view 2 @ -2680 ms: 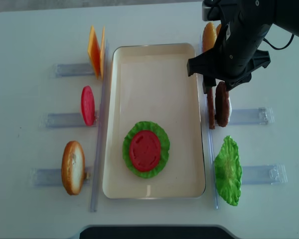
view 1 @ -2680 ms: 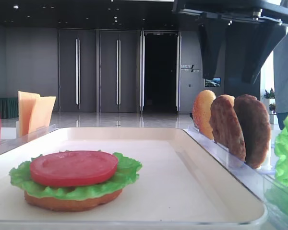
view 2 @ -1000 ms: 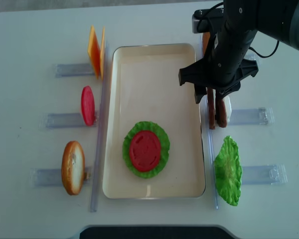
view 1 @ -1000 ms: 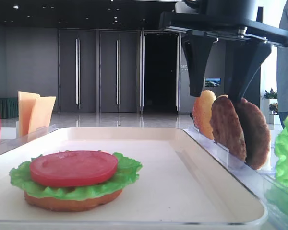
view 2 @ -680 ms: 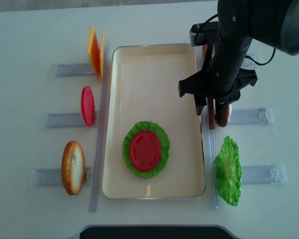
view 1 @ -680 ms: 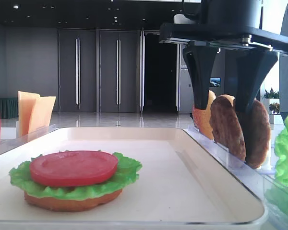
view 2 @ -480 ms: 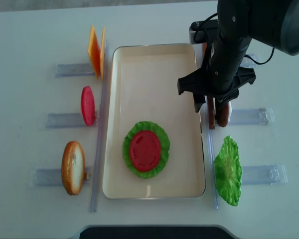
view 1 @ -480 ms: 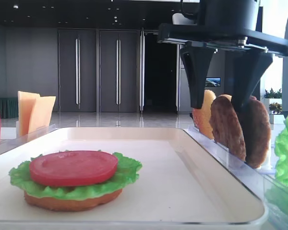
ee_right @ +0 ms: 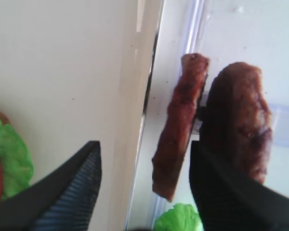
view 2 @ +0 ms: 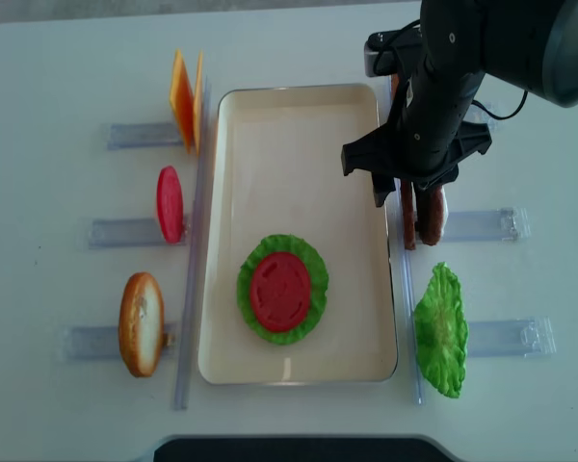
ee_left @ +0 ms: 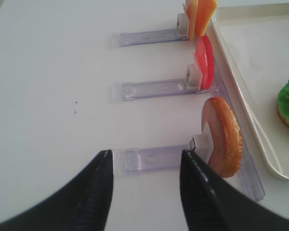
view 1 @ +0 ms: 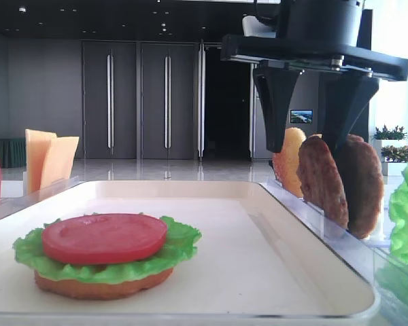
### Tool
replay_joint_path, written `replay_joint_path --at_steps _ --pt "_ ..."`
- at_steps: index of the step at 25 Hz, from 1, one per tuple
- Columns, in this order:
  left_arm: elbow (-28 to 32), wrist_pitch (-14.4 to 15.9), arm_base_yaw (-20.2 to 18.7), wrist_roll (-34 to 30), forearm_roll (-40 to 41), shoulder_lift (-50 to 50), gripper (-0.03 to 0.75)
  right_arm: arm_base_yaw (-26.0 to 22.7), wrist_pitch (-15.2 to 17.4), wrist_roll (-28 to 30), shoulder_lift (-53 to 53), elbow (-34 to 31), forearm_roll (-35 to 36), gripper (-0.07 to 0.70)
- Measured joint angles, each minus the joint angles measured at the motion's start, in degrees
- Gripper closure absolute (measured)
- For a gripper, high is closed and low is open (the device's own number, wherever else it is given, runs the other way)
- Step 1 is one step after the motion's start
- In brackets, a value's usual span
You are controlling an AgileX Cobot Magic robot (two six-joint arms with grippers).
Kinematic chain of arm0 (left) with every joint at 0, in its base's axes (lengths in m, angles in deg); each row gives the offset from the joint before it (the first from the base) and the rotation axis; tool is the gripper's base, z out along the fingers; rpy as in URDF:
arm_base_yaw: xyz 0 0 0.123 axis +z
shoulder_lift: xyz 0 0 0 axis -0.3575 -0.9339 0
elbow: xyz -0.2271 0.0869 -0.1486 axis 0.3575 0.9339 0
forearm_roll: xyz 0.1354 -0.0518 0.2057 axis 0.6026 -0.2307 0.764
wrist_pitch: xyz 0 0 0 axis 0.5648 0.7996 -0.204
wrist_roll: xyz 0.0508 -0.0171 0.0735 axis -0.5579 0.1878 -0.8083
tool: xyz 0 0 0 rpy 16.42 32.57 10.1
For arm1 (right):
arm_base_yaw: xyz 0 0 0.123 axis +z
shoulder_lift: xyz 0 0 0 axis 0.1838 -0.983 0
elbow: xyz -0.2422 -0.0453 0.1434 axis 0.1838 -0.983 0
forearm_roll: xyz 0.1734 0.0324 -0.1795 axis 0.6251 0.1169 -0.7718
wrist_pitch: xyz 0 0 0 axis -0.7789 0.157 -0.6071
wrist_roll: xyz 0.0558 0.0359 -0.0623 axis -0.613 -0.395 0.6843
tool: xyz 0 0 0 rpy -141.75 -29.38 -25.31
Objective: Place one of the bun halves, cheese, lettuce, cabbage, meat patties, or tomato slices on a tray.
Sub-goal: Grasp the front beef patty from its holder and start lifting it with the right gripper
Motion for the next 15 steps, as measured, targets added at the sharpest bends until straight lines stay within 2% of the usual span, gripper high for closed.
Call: replay_joint_path --at_steps 15 --pt "0.00 0.00 0.00 0.00 0.00 0.00 0.368 0.00 -0.98 0.12 0.00 0.00 0.00 0.255"
